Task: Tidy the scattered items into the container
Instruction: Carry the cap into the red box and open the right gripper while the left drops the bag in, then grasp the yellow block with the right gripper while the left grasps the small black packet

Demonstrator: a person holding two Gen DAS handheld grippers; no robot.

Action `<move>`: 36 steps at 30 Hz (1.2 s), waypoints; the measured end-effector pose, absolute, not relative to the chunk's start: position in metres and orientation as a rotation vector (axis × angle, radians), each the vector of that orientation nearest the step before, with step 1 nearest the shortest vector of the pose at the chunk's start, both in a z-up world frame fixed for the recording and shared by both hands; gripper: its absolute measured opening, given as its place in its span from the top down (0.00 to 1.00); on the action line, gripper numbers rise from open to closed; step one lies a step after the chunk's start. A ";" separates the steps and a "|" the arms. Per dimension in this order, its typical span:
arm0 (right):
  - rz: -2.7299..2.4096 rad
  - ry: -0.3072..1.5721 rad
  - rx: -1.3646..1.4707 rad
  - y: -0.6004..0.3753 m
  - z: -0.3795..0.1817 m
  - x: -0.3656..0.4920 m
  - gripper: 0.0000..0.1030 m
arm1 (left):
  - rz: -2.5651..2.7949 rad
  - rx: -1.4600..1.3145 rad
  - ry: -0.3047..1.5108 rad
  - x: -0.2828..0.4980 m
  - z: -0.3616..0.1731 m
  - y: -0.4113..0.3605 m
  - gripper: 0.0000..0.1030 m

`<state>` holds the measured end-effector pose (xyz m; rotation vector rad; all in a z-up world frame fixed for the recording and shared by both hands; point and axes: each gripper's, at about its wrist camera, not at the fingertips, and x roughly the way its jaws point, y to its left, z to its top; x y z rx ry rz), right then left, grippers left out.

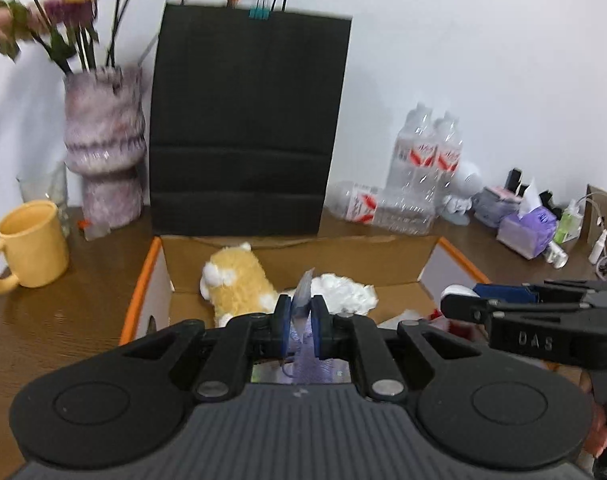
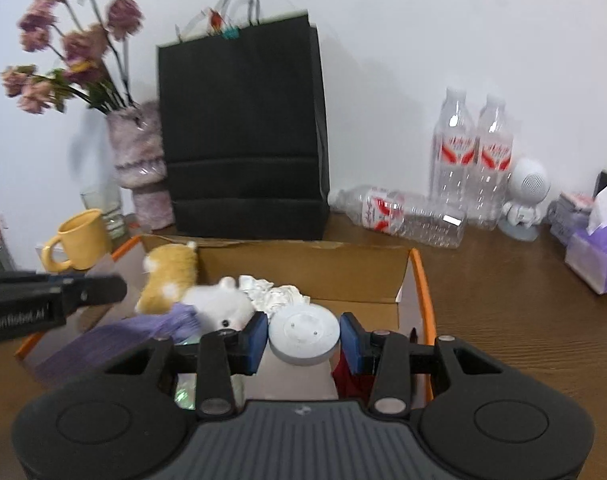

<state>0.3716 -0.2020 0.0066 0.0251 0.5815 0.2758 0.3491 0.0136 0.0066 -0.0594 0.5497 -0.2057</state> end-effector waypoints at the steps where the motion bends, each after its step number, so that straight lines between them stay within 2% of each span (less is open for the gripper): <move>1: 0.278 0.592 0.031 -0.201 0.003 0.378 0.61 | -0.202 -0.061 0.555 0.354 0.003 0.015 0.86; 2: 0.282 0.601 0.036 -0.201 0.001 0.384 0.53 | -0.201 -0.064 0.558 0.357 0.001 0.017 0.76; 3: 0.284 0.606 0.042 -0.200 -0.002 0.389 0.46 | -0.198 -0.070 0.560 0.359 -0.001 0.018 0.59; 4: 0.286 0.605 0.048 -0.200 -0.003 0.392 0.32 | -0.188 -0.076 0.559 0.360 -0.003 0.020 0.49; 5: 0.290 0.597 0.055 -0.201 -0.004 0.392 0.26 | -0.179 -0.081 0.552 0.360 -0.003 0.022 0.36; 7: 0.300 0.578 0.065 -0.202 -0.005 0.389 0.25 | -0.178 -0.092 0.540 0.356 -0.003 0.026 0.25; 9: 0.313 0.566 0.081 -0.204 -0.004 0.382 0.25 | -0.170 -0.105 0.534 0.351 -0.001 0.029 0.07; 11: 0.326 0.554 0.093 -0.206 0.000 0.375 0.24 | -0.166 -0.110 0.515 0.341 0.004 0.032 0.00; 20: 0.396 0.456 0.070 -0.209 0.028 0.293 0.23 | -0.178 -0.076 0.461 0.264 0.027 0.043 0.00; 27: 0.507 0.515 -0.026 -0.185 0.006 0.233 0.24 | -0.184 -0.066 0.540 0.213 0.000 0.060 0.00; 34: 0.534 0.641 -0.114 -0.137 -0.036 0.219 0.34 | -0.156 -0.103 0.603 0.195 -0.031 0.078 0.00; 36: 0.516 0.658 -0.125 -0.129 -0.042 0.220 0.40 | -0.153 -0.110 0.609 0.194 -0.035 0.082 0.00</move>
